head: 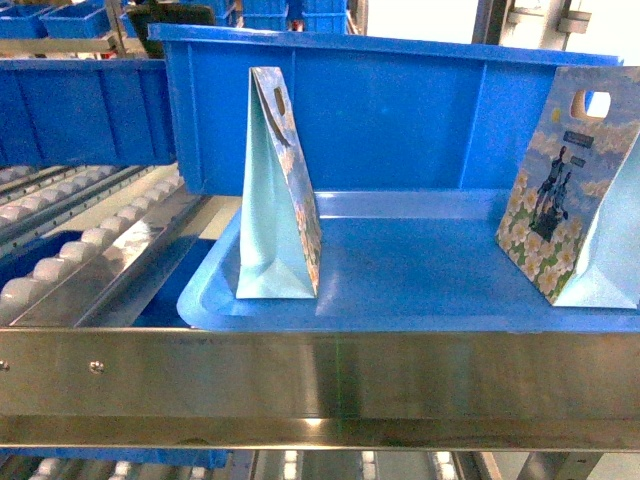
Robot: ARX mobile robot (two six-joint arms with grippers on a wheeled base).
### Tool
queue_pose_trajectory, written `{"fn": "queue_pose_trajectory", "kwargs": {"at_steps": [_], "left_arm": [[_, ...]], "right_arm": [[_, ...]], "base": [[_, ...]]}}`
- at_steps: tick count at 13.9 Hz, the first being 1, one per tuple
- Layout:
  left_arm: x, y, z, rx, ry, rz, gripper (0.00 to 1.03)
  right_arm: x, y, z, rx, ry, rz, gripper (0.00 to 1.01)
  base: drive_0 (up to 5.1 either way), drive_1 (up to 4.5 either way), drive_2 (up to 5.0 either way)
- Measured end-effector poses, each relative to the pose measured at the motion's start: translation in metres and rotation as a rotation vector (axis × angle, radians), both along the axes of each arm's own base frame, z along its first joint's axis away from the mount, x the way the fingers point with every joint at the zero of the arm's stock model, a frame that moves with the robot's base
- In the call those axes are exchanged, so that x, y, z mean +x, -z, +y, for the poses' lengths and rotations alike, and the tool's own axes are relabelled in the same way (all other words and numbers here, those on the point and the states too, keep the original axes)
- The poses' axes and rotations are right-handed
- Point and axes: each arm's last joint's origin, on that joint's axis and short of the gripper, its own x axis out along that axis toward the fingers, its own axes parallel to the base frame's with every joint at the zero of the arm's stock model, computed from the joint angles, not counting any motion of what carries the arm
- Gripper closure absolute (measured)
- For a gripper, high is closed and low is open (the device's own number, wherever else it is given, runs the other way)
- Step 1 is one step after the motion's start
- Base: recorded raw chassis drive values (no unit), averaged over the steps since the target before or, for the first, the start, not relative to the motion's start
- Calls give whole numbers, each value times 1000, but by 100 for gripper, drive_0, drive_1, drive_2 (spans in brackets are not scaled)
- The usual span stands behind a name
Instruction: Move flower gift bag to table near conveyor
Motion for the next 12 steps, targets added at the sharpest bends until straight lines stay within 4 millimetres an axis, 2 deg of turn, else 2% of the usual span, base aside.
{"fn": "queue_pose_trajectory", "kwargs": {"at_steps": [12], "left_arm": [[0, 0, 0, 0, 0, 0, 5]], "right_arm": [[0, 0, 0, 0, 0, 0, 3]], "base": [[0, 0, 0]]}}
